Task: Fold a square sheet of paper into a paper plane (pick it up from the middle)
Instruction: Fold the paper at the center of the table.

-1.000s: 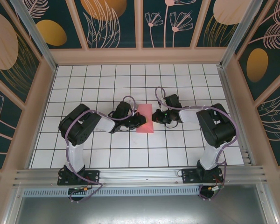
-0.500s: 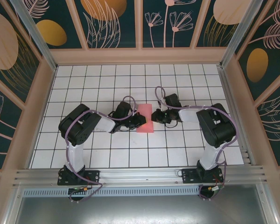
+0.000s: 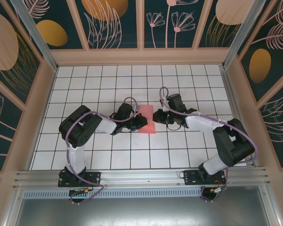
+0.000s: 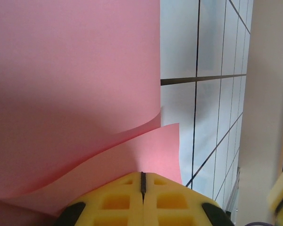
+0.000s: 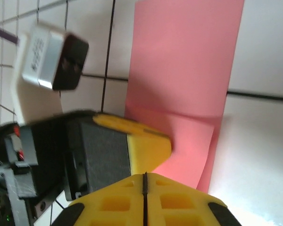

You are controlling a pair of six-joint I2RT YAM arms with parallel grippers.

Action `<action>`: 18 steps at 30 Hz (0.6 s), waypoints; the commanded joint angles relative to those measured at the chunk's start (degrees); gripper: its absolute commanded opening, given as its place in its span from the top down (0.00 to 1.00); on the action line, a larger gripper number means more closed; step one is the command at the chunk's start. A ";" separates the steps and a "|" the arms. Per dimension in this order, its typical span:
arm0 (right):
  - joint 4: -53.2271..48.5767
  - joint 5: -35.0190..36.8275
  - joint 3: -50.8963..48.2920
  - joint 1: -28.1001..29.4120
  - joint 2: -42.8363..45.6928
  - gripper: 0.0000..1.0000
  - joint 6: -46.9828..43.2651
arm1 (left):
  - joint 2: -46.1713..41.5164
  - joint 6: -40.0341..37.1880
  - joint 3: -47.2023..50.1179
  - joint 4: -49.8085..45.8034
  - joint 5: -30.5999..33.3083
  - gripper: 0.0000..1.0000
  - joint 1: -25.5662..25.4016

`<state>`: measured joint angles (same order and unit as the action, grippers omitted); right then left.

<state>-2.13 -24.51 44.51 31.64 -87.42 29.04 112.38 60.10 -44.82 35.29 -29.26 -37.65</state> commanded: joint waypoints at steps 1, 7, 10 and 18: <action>-2.50 2.92 -0.92 2.90 -0.21 0.95 1.71 | 0.34 -0.53 2.22 -7.51 4.63 0.96 0.30; -1.87 3.23 -0.23 4.53 -4.07 0.99 1.88 | 0.21 -0.32 2.33 -7.58 4.96 0.99 0.30; -1.58 3.00 0.13 4.74 -5.56 1.00 1.72 | 0.21 -0.31 2.32 -7.56 4.84 1.00 0.31; -1.26 1.40 1.24 5.18 -8.70 1.00 0.49 | 0.21 -0.39 2.37 -7.42 4.56 1.00 0.31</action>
<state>-3.27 -22.44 44.25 36.23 -94.94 30.33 111.79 60.10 -44.51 34.68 -27.99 -37.69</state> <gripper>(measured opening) 0.055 0.067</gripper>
